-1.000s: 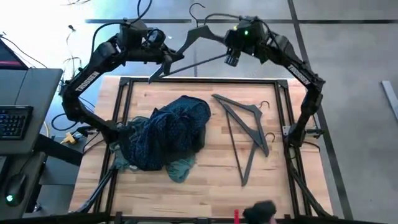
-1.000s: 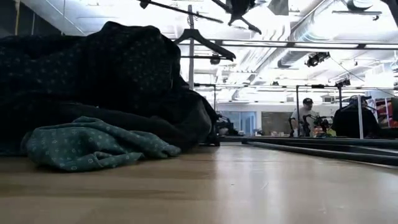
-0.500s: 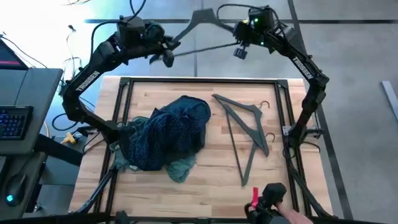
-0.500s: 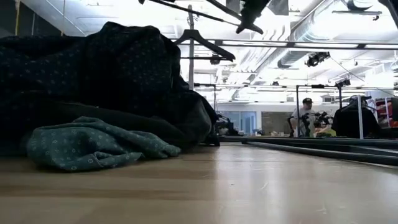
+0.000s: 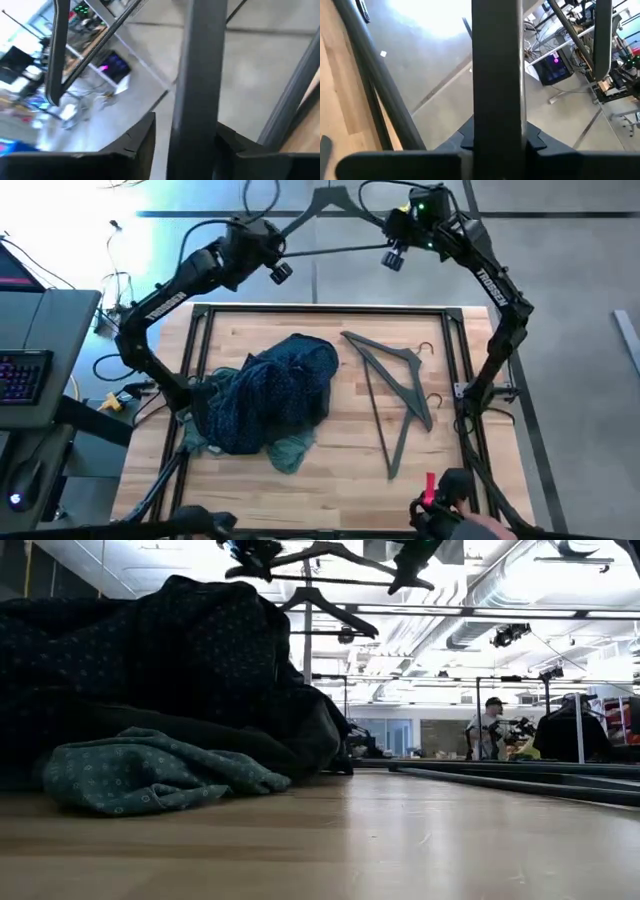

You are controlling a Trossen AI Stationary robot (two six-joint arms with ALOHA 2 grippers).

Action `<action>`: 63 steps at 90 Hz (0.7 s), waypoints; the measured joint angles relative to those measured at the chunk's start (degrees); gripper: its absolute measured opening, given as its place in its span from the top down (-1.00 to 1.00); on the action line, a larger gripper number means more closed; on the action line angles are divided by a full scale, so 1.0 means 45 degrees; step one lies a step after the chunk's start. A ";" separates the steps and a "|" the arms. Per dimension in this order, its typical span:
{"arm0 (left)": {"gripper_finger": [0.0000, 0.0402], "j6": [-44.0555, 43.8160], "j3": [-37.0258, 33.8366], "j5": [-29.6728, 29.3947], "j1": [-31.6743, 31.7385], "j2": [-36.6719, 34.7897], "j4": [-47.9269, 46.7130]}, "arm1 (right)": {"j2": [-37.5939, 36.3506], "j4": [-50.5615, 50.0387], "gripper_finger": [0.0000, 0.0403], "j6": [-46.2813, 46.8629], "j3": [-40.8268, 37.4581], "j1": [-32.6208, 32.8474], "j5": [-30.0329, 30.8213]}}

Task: Hang clothes
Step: Hang the hanger on the hanger rack

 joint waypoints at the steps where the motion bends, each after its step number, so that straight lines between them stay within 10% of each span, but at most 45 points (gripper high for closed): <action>1: 0.61 0.0113 0.0000 -0.0096 -0.0022 0.0037 0.0022 | -0.0019 0.0006 0.77 0.0010 0.0000 -0.0014 -0.0059; 32: 0.77 0.3711 -0.0019 -0.0692 0.0253 0.1023 0.3177 | -0.0156 0.1343 0.33 0.1600 0.0029 -0.0468 -0.0857; 63: 0.77 0.5567 -0.0024 0.2401 0.3374 0.1034 0.5519 | -0.1073 0.4103 -0.40 0.3115 0.0037 -0.0476 -0.0251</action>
